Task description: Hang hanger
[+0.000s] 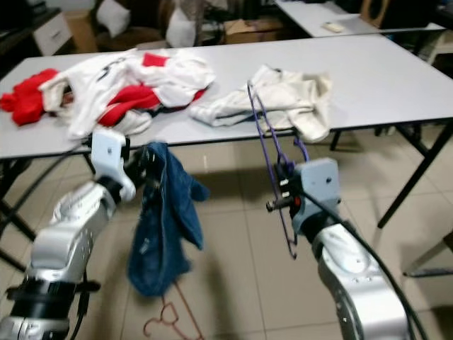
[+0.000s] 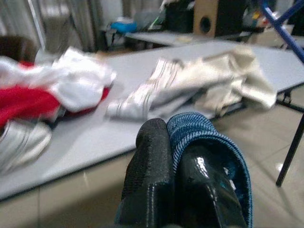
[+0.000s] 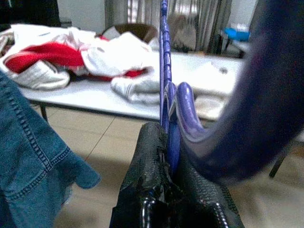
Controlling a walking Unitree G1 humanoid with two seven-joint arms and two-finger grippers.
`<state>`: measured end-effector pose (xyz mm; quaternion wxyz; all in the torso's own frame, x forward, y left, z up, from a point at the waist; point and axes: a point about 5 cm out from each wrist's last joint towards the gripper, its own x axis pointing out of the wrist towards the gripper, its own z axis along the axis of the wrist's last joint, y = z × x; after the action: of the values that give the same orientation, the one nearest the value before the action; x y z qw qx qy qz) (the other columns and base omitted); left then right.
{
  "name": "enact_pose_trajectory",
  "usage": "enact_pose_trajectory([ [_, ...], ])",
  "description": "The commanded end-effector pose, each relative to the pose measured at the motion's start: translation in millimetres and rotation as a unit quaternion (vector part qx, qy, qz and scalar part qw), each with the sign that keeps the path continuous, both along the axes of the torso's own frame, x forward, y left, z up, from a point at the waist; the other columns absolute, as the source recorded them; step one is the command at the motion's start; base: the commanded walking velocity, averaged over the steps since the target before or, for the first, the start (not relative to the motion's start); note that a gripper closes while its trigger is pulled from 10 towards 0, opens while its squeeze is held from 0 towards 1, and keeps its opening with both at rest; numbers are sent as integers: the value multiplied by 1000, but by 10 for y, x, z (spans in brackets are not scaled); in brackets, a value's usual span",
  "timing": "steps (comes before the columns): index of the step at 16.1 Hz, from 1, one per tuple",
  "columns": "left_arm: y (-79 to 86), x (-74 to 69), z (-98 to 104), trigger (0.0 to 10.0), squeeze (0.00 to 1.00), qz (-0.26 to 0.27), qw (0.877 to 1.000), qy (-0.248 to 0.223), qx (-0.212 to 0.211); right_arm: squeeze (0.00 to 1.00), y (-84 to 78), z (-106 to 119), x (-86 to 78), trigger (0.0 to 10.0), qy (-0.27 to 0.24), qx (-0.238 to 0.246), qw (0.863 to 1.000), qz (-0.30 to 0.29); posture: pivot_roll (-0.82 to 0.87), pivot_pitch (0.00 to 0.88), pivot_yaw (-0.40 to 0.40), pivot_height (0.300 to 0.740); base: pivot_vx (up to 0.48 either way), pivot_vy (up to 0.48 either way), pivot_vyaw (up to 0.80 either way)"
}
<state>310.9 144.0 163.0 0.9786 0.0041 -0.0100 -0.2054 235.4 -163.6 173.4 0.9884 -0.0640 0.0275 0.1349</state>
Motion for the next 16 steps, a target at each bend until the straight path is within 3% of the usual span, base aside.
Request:
enact_pose_trajectory([
  [1, 14, 20, 116, 10000, 0, -3, 1000, -17, -3, 0, 41, 86, -2, 10000, -12, -2, 1000, 20, -191, 0, 69, 740, 382, 0, 0],
  [4, -12, 67, 246, 10000, 0, -13, 999, -29, -13, 0, 16, 197, 41, 10000, -32, -13, 999, 25, -196, 0, 59, 740, 398, 0, 658],
  [10, -38, 93, 253, 10000, 0, -10, 999, -27, -24, 0, -10, 191, 16, 10000, -18, -27, 998, 60, -212, 0, 33, 740, 401, 0, 0],
  [14, -107, 270, 415, 10000, 0, -39, 998, -47, -17, 0, -187, 337, -160, 10000, -14, -50, 984, 169, -212, 0, 35, 740, 402, 0, 0],
  [16, -135, 438, 593, 10000, 0, -58, 996, -70, 0, 0, -351, 434, -356, 10000, 7, -73, 966, 247, -213, 0, 41, 740, 403, 0, 0],
])
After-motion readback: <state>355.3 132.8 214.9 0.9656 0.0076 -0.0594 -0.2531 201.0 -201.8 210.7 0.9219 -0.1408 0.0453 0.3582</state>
